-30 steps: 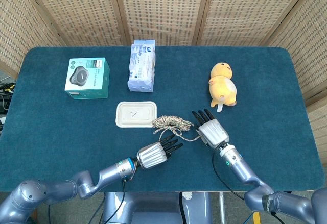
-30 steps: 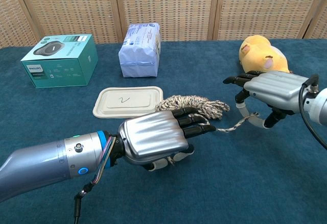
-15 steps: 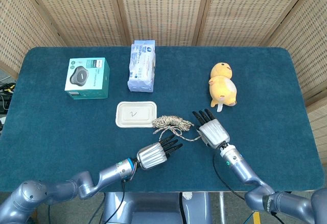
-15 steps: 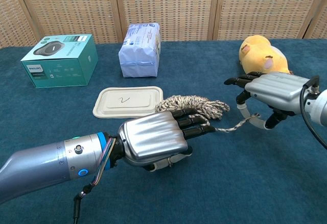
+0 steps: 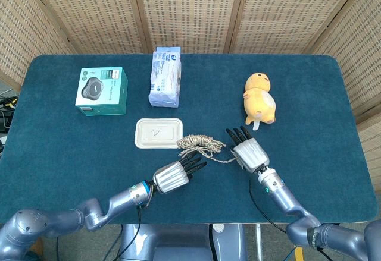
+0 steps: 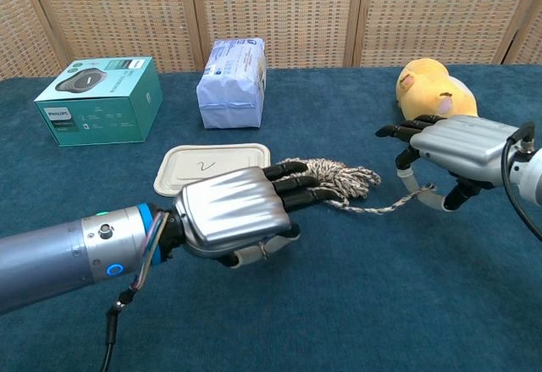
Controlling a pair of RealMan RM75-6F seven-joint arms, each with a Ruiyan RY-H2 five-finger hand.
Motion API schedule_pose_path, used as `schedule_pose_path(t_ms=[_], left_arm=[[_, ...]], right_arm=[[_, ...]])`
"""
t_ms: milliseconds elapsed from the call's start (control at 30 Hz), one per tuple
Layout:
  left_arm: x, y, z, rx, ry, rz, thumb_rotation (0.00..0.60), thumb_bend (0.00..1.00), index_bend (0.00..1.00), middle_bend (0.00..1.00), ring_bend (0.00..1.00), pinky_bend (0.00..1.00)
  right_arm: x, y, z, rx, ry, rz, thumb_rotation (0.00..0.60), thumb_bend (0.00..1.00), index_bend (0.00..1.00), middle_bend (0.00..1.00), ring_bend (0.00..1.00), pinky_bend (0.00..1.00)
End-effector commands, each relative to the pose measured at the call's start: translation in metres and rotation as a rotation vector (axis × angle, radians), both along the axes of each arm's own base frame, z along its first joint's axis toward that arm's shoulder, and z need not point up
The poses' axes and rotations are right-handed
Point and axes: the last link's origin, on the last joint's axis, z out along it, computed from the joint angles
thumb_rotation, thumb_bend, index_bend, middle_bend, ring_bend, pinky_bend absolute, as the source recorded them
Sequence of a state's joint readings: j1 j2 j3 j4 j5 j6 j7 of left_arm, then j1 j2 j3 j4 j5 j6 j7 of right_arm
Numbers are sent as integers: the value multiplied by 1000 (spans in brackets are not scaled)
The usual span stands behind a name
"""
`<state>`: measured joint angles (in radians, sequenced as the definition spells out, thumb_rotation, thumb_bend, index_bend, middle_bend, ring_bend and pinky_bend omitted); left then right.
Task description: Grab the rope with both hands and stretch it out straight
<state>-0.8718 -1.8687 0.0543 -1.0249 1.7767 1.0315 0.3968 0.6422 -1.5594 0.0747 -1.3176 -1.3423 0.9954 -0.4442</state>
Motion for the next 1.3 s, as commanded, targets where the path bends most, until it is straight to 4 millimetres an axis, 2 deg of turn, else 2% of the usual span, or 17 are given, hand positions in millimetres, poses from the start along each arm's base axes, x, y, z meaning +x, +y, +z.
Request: schedule_pose_path(t_ms=[33,133,267,533,667,800,1033,1067,1100,1167,1233,1267,1300], left_arm=[[-18,7,22,28,-21,42,600,503,656,0,0,0],[-33,14,41,60,-40,79,600,504,657,0,0,0],[-83,32,96,167,-98,220,600,504,657,0,0,0],[-155,43,155,282,-135,394,600,505,657,0,0,0],[-182,42,172,317,-154,461,600,505,657,0,0,0],[-200,41,182,338,-175,508,600,504,658,0,0,0],[-210,40,184,344,-191,526,600,501,656,0,0,0],[-210,39,183,343,-192,526,600,466,623,0,0,0],[-211,39,183,341,-194,527,600,409,561,0,0,0],[-211,38,182,333,-197,529,600,141,206,0,0,0],[-213,37,180,314,-207,549,600,14,12,0,0,0],[-213,36,180,305,-216,558,600,0,0,0,0,0],[-212,36,181,294,-230,568,600,0,0,0,0,0]], right_arm=[[0,-2,4,-17,5,3,600,495,646,0,0,0],[-1,-3,9,-34,6,3,600,495,648,0,0,0],[-10,-8,25,-93,38,-9,600,497,649,0,0,0],[-35,-16,54,-190,103,-72,600,496,650,0,0,0],[-46,-18,66,-225,128,-105,600,496,650,0,0,0],[-57,-17,74,-251,156,-123,600,496,651,0,0,0],[-68,-13,75,-250,158,-157,600,494,647,0,0,0],[-68,-13,75,-249,156,-159,600,490,631,0,0,0],[-69,-12,74,-248,155,-160,600,452,560,0,0,0],[-69,-11,74,-247,152,-160,600,233,273,0,0,0],[-69,-9,74,-244,138,-168,600,50,66,0,0,0],[-69,-8,74,-244,124,-175,600,7,13,0,0,0],[-67,-7,75,-244,103,-184,600,0,1,0,0,0]])
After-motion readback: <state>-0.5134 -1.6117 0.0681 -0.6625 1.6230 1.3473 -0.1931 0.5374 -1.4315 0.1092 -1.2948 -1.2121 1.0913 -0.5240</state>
